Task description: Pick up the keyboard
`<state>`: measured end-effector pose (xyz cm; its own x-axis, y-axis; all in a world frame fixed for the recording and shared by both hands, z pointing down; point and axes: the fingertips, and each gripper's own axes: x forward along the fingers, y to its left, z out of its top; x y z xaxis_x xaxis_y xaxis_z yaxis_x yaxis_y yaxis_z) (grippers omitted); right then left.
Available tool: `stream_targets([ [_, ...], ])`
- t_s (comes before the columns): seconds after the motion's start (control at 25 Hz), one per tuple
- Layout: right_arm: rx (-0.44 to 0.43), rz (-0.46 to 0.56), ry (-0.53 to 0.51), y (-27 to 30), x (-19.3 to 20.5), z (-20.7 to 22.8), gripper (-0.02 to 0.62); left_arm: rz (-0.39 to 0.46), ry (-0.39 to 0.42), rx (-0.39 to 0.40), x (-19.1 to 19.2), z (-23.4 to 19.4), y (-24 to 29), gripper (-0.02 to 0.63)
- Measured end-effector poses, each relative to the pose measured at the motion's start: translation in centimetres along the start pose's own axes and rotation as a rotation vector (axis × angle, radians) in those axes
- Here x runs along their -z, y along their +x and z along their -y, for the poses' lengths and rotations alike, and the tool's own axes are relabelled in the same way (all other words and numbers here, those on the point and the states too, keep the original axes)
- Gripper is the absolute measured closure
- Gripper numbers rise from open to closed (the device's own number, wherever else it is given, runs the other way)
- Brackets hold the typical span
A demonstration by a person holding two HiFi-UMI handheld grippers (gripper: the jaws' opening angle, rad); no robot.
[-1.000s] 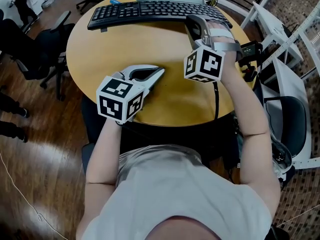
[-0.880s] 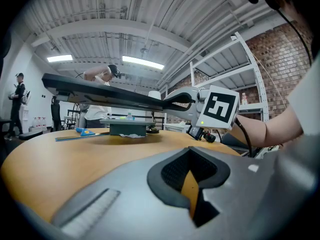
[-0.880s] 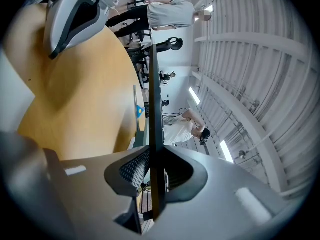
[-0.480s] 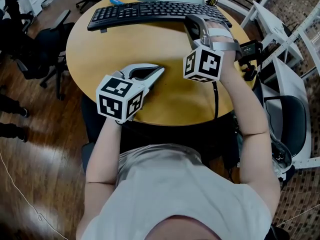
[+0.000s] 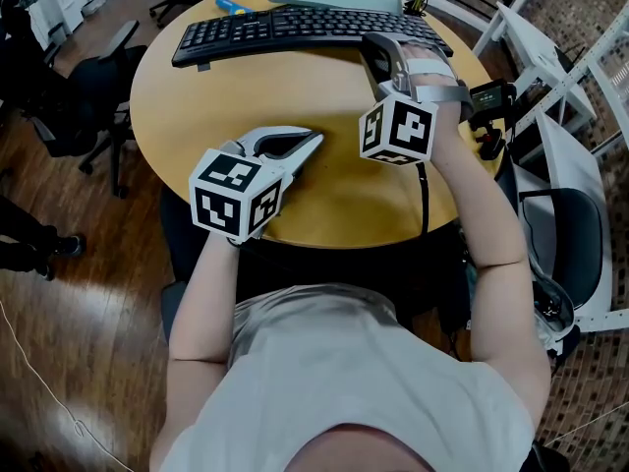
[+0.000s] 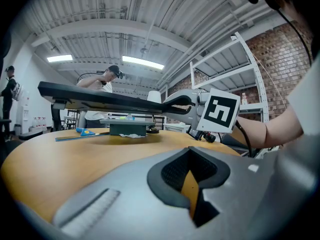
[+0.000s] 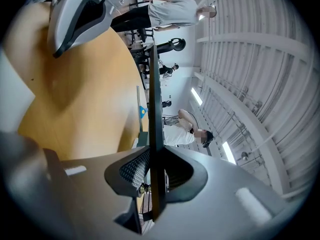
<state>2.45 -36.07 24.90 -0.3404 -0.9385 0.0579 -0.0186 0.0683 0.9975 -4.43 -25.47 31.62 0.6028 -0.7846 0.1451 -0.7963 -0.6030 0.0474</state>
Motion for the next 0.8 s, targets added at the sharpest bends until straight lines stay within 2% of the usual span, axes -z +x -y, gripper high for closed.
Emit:
stream_targets([
  [0.8, -0.220, 0.009, 0.003, 1.8, -0.7, -7.7, 0.508, 0.001, 0.000, 0.001, 0.0, -0.1, -0.2, 0.606],
])
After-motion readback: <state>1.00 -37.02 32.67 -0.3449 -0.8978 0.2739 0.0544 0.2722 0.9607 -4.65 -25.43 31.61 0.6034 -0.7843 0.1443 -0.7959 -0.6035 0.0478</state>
